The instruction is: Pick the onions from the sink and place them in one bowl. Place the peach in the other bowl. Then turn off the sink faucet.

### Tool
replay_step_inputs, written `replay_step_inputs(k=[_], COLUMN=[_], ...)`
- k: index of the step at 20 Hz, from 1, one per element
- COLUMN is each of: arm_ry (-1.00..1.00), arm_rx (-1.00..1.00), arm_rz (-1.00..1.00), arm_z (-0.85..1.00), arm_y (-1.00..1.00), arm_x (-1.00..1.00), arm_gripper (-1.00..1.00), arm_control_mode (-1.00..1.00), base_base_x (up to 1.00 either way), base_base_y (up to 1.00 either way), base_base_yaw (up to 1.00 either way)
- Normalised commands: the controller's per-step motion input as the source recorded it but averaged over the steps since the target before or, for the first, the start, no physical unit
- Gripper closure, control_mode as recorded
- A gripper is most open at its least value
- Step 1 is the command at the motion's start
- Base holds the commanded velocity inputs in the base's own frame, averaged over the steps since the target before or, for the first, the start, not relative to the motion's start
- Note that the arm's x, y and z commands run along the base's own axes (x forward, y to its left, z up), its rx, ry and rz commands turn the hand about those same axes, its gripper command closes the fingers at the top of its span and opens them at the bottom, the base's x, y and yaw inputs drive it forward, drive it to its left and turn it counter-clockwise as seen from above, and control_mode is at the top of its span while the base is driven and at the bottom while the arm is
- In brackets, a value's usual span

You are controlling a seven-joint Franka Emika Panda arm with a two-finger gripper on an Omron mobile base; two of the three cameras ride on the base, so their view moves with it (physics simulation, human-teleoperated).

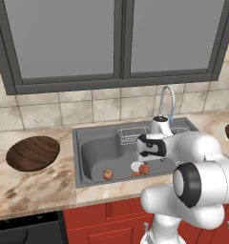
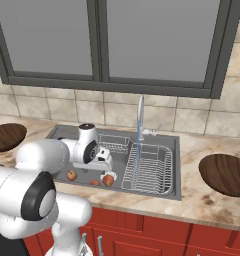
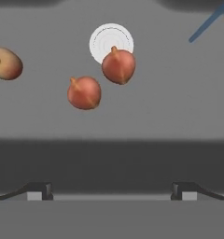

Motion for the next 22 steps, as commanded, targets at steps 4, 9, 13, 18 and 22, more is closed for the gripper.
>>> replay_step_inputs(k=[4, 9, 13, 18, 22], arm_ry=[0.00, -0.02, -0.01, 0.00, 0.00], arm_rx=[0.00, 0.00, 0.00, 0.00, 0.00], arm_rz=[0.00, 0.00, 0.00, 0.00, 0.00], arm_z=[-0.10, -0.15, -0.07, -0.05, -0.04], arm_y=[0.00, 0.00, 0.00, 0.00, 0.00], arm_x=[0.08, 0.11, 0.11, 0.12, 0.16], arm_gripper=[-1.00, -1.00, -1.00, -1.00, -1.00], arm_control_mode=[-1.00, -1.00, -1.00, -1.00, -1.00], base_base_x=[0.00, 0.00, 0.00, 0.00, 0.00], base_base_y=[0.00, 0.00, 0.00, 0.00, 0.00], base_base_yaw=[0.00, 0.00, 0.00, 0.00, 0.00])
